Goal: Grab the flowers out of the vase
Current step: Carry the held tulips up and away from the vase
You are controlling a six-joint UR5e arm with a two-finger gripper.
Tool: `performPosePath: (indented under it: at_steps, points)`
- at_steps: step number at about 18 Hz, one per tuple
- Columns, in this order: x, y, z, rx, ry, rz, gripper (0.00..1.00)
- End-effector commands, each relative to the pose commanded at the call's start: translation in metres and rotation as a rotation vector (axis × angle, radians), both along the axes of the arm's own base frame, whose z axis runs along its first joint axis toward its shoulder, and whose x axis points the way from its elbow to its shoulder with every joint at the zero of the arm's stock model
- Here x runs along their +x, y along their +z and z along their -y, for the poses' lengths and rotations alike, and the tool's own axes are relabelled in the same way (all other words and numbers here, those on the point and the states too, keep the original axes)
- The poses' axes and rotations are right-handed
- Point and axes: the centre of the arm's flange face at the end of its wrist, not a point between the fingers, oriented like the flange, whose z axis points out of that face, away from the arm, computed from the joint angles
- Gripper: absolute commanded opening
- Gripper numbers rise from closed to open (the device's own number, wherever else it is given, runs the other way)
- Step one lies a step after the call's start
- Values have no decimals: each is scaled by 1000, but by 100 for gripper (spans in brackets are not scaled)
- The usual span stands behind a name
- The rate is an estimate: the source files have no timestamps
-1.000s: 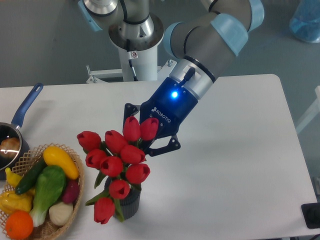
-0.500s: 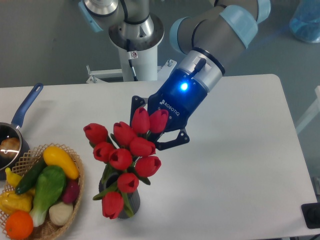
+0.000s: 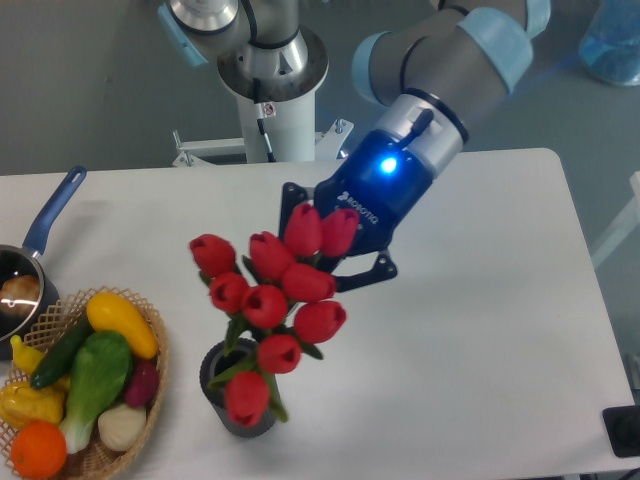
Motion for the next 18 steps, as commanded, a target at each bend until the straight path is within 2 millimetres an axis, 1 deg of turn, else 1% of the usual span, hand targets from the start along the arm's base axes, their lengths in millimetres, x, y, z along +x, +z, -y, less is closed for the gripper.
performPosePath:
  at_steps: [1,3,5,7,10,13,15,16,18]
  points:
    - [-13,-2,12,-1,22,-35,12]
    - [-34,-12,35,6,37,-149,12]
    - [-49,-15,52,-2,60,-223,12]
    - [-62,-20,64,-64,110,-259,12]
    - [-69,-34,69,-183,146,-363,11]
    - [-76,-41,74,-286,187,-413,10]
    - [-80,-39,76,-349,218,-443,11]
    - [-78,-35,74,-373,226,-458,12]
    - [-72,-15,76,-433,255,-495,12]
